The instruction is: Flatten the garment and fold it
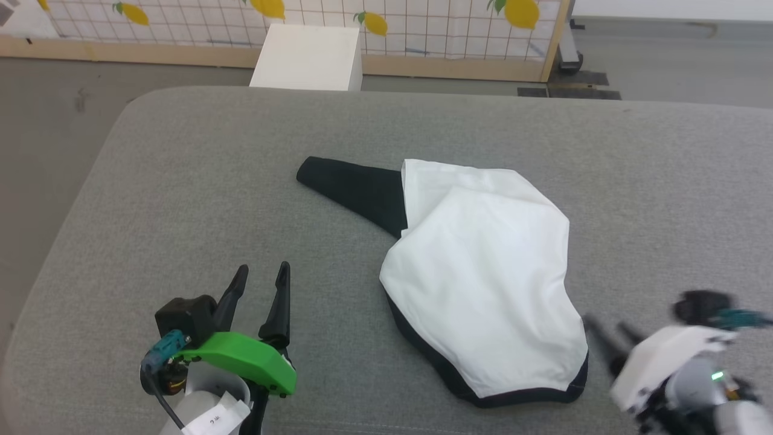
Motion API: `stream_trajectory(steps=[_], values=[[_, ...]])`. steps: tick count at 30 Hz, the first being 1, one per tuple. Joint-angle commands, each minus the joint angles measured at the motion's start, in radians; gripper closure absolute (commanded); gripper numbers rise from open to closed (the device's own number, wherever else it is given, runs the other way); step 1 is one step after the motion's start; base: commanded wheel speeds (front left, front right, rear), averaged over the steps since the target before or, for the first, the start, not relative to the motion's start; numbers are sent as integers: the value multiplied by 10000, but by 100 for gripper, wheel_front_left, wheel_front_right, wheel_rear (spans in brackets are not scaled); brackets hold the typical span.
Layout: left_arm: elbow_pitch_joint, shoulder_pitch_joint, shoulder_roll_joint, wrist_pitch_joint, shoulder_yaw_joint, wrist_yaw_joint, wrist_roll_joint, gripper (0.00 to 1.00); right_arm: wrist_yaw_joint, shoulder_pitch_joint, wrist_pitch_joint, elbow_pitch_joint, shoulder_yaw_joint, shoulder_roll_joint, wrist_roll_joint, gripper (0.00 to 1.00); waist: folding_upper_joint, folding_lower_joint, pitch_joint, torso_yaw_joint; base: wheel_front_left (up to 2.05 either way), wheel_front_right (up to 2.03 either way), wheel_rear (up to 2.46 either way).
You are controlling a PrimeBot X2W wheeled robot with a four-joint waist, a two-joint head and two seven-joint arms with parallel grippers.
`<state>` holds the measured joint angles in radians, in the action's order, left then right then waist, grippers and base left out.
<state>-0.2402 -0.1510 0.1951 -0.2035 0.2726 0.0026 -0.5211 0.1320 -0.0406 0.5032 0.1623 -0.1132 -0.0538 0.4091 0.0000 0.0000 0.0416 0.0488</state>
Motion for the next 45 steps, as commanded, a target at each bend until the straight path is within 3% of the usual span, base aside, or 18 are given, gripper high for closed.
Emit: stream_trajectory(steps=[1, 5, 9, 14, 22, 25, 29, 30, 31, 32, 38, 42, 45], values=[[58, 111, 66, 28, 17, 73, -43, 0, -13, -289, -488, -260, -519, 9, 167, 0, 0, 0, -132, -108, 0, 0, 0], [97, 62, -57, 139, 57, 104, -173, 0, -13, -617, -1614, -522, -1782, 29, 204, 0, 0, 0, -182, -180, 0, 0, 0], [-9, -381, -316, 753, 334, 0, -380, 0, -13, -692, -2025, -403, -2357, 32, 207, 0, 0, 0, -92, -268, 0, 0, 0], [-744, -1991, -775, 2898, 918, 194, -604, 0, -13, -794, -2065, -337, -2450, 34, 149, 0, 0, 0, 318, -452, 0, 0, 0], [-3152, -4337, -932, 7834, 2398, 880, -188, 0, -13, -1254, -2176, -286, -1950, 34, 219, 0, 0, 0, 1199, -1094, 0, 0, 0], [-3563, -4554, -931, 8425, 2778, 884, 28, 0, -13, -1347, -2287, -184, -1876, 35, 327, 0, 0, 0, 1426, -1265, 0, 0, 0], [-3888, -4411, -1052, 8381, 2958, 568, -144, 0, -13, -1425, -2450, -36, -1856, 35, 427, 0, 0, 0, 1633, -1368, 0, 0, 0], [-3929, -4384, -1082, 8276, 3008, 465, -170, 50, -13, -1429, -2485, -7, -1867, 35, 443, 0, 0, 0, 1668, -1359, 0, 0, 0], [-3941, -4348, -1119, 8146, 2967, 384, -280, 72, -13, -1431, -2515, 19, -1876, 35, 449, 0, 0, 0, 1682, -1344, 0, 0, 0], [-3955, -4321, -1163, 7973, 2928, 289, -396, 100, -13, -1428, -2552, 64, -1891, 35, 441, 0, 0, 0, 1679, -1309, 0, 0, 0], [-3790, -4630, -1298, 6648, 2297, 237, -942, 100, -13, -1353, -2640, 290, -1883, 35, 296, 0, 0, 0, 1400, -922, 0, 0, 0], [-3243, -5115, -1140, 5155, 1085, 645, -1375, 100, -13, -1286, -2616, 332, -1839, 35, 176, 0, 0, 0, 1080, -611, 0, 0, 0], [-2779, -5258, -614, 4305, 21, 1105, -1665, 100, -13, -1229, -2573, 316, -1778, 35, 122, 0, 0, 0, 867, -410, 0, 0, 0]])
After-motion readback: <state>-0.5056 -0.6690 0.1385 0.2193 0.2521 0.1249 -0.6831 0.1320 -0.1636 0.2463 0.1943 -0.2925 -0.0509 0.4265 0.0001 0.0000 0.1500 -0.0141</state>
